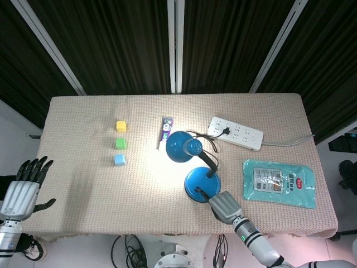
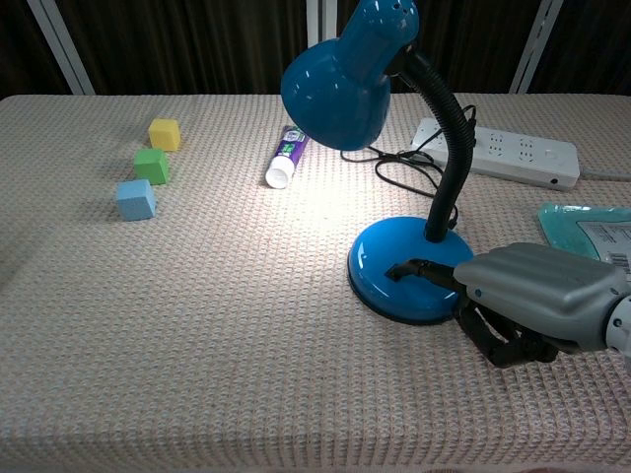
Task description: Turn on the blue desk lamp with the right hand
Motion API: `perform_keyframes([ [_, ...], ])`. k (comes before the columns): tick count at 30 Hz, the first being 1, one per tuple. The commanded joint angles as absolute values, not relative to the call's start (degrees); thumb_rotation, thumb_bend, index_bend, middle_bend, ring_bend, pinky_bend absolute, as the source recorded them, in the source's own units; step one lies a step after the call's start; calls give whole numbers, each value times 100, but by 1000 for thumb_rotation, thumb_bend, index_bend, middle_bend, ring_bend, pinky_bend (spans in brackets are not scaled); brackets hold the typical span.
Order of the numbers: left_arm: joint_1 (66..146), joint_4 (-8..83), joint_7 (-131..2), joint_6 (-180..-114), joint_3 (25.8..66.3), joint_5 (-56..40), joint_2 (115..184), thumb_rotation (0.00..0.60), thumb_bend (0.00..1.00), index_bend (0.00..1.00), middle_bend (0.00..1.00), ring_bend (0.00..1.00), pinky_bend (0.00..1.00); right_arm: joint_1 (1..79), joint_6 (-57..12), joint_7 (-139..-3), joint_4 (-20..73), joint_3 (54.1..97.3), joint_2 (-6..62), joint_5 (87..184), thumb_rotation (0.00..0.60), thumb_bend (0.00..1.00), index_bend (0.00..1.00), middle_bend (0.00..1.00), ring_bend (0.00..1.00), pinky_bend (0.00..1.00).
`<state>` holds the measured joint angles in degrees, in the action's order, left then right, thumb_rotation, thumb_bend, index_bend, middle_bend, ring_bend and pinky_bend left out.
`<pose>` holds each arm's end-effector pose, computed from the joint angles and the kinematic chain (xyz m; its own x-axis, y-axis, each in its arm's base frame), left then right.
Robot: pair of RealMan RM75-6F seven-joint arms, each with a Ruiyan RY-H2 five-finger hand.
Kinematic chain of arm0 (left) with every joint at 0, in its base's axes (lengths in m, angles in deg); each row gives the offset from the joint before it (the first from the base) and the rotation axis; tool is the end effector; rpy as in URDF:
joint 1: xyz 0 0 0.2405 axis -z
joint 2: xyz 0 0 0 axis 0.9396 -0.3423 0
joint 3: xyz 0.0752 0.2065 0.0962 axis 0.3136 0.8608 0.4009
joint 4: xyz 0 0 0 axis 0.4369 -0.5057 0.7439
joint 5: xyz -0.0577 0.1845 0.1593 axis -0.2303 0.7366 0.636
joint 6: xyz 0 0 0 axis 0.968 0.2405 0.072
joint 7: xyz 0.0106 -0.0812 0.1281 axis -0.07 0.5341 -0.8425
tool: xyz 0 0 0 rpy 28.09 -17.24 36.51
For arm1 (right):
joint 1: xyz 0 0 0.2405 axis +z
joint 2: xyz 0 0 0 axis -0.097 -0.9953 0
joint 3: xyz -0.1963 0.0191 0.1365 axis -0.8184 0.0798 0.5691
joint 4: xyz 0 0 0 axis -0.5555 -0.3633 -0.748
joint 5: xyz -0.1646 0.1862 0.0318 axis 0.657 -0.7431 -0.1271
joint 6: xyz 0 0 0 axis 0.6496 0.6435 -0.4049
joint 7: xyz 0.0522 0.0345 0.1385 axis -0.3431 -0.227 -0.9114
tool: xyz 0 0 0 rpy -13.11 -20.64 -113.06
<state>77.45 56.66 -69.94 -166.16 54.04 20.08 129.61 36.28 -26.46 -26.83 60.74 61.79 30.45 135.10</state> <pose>-0.3056 0.1936 0.1067 0.5138 0.0444 0.8567 0.8548 -0.1108 -0.5069 -0.1387 -0.1932 -0.0798 0.5627 -0.4646 0.6838 -0.8153 -0.4486 0.3661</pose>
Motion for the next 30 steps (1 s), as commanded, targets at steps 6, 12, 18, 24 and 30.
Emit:
perform_keyframes([
  [6, 7741, 5664, -6962, -16621, 5404, 2012, 12949, 600, 33, 0, 0, 0, 0, 2985, -1453, -3831, 6482, 6012, 2074, 14962, 600, 791, 0, 587, 659, 726],
  [12, 7750, 5704, -7017, -16624, 5410, 2050, 12958, 600, 33, 0, 0, 0, 0, 2002, 46, -5039, 6135, 5333, 1330, 16558, 600, 762, 0, 561, 649, 720],
  [18, 7781, 5747, -7144, -16537, 5452, 2081, 12992, 600, 33, 0, 0, 0, 0, 1148, 1418, -6200, 5389, 5458, 943, 16623, 600, 573, 0, 430, 491, 673],
  [24, 7795, 5750, -7117, -16539, 5462, 2127, 13011, 600, 31, 0, 0, 0, 0, 845, 1418, -6950, 4557, 5943, 1018, 15765, 600, 31, 0, 0, 0, 147],
  [30, 7804, 5651, -6960, -16553, 5446, 2128, 13033, 600, 11, 0, 0, 0, 0, 800, 964, -6923, 4537, 6102, 969, 15437, 600, 8, 0, 0, 0, 0],
])
